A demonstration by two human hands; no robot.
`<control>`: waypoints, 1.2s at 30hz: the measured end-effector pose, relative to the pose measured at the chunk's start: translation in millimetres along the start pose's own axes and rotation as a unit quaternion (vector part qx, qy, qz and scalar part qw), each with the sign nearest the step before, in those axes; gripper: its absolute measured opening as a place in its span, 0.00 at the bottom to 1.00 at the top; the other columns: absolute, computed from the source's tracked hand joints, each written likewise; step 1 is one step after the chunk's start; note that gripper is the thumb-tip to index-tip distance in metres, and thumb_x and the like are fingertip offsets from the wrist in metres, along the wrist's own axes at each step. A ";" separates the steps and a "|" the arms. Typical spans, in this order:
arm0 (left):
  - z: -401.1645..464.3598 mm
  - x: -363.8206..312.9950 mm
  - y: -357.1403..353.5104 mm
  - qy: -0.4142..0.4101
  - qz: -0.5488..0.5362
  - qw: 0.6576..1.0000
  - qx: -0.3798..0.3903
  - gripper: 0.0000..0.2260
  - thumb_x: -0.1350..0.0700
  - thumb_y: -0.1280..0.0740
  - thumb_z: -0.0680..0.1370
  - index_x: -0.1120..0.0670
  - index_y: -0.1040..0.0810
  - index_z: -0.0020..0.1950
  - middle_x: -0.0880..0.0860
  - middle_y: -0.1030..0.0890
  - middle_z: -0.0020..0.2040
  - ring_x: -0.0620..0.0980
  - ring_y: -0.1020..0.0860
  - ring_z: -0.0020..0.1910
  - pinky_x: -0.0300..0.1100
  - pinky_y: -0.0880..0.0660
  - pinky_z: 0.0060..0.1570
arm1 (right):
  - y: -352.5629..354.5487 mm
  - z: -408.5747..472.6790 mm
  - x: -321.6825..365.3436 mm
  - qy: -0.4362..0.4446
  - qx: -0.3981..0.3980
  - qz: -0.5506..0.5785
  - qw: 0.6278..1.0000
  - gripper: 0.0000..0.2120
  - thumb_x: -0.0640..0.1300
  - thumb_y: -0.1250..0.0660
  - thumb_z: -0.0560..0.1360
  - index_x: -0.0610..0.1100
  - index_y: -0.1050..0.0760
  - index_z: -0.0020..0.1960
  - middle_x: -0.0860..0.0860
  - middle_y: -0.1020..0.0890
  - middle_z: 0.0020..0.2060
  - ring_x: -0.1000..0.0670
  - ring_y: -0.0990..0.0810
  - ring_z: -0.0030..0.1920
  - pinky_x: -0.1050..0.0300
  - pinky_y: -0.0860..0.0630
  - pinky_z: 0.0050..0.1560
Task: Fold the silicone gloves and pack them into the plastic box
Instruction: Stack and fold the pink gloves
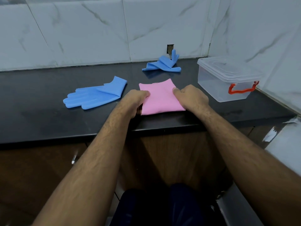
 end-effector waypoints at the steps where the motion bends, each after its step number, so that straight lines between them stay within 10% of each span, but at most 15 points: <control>1: 1.2 -0.1 1.1 -0.007 0.000 1.000 -0.006 0.15 0.49 0.30 0.78 0.55 0.24 0.59 0.54 0.16 0.52 0.52 0.16 0.45 0.43 0.20 0.38 | 1.2 -1.3 0.2 0.003 -0.005 0.006 1.000 0.27 0.63 0.44 0.79 0.45 0.32 0.30 0.52 0.25 0.29 0.46 0.24 0.36 0.54 0.33 0.37; 9: -26.3 -14.2 19.0 -0.180 0.128 0.956 -0.195 0.25 0.44 0.31 0.77 0.54 0.37 0.26 0.49 0.33 0.25 0.52 0.33 0.27 0.44 0.38 0.28 | 18.0 -17.4 -3.0 0.060 -0.087 0.105 0.989 0.23 0.68 0.41 0.77 0.49 0.26 0.39 0.56 0.24 0.33 0.52 0.25 0.37 0.54 0.30 0.39; 15: -36.0 -17.5 29.3 -0.223 0.080 0.946 -0.220 0.25 0.47 0.27 0.76 0.56 0.35 0.26 0.51 0.37 0.24 0.50 0.39 0.26 0.43 0.39 0.29 | 12.6 -22.3 -2.4 0.089 -0.037 0.138 0.986 0.18 0.65 0.35 0.75 0.52 0.23 0.54 0.56 0.20 0.41 0.57 0.22 0.43 0.55 0.25 0.44; 22: -40.4 -8.2 39.7 -0.216 0.016 0.941 -0.258 0.11 0.45 0.25 0.74 0.52 0.19 0.41 0.47 0.17 0.41 0.49 0.18 0.44 0.47 0.20 0.47 | 10.5 -19.2 -5.8 0.088 -0.023 0.175 0.980 0.17 0.61 0.30 0.74 0.49 0.15 0.51 0.55 0.16 0.38 0.55 0.19 0.42 0.51 0.20 0.49; 24: -36.8 -8.0 36.6 -0.212 0.055 0.944 -0.246 0.12 0.43 0.27 0.75 0.51 0.17 0.51 0.49 0.16 0.53 0.51 0.19 0.56 0.48 0.22 0.58 | 11.5 -18.1 -5.9 0.085 -0.024 0.179 0.980 0.16 0.59 0.30 0.74 0.48 0.14 0.51 0.55 0.14 0.41 0.55 0.18 0.44 0.50 0.20 0.52; 29: -20.9 -9.2 19.6 -0.205 0.038 0.969 -0.135 0.15 0.40 0.27 0.73 0.51 0.19 0.38 0.48 0.16 0.36 0.49 0.19 0.38 0.46 0.23 0.42 | 12.3 -16.4 -4.2 0.083 -0.026 0.192 0.978 0.13 0.56 0.28 0.75 0.49 0.13 0.50 0.57 0.13 0.45 0.57 0.17 0.47 0.50 0.20 0.56; 36: -6.1 -6.1 24.7 -0.156 -0.039 0.987 -0.022 0.13 0.54 0.18 0.69 0.59 0.16 0.46 0.60 0.12 0.44 0.57 0.14 0.42 0.57 0.17 0.51 | 7.1 -12.0 -0.2 0.069 -0.012 0.225 0.972 0.09 0.53 0.26 0.74 0.49 0.12 0.46 0.59 0.13 0.40 0.58 0.17 0.44 0.55 0.20 0.51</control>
Point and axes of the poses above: each hand's wrist, its own z-axis towards the middle knuckle, its own y-axis out of the back of the hand, x = y × z, the point moved 9 cm from there along z, towards the middle knuckle
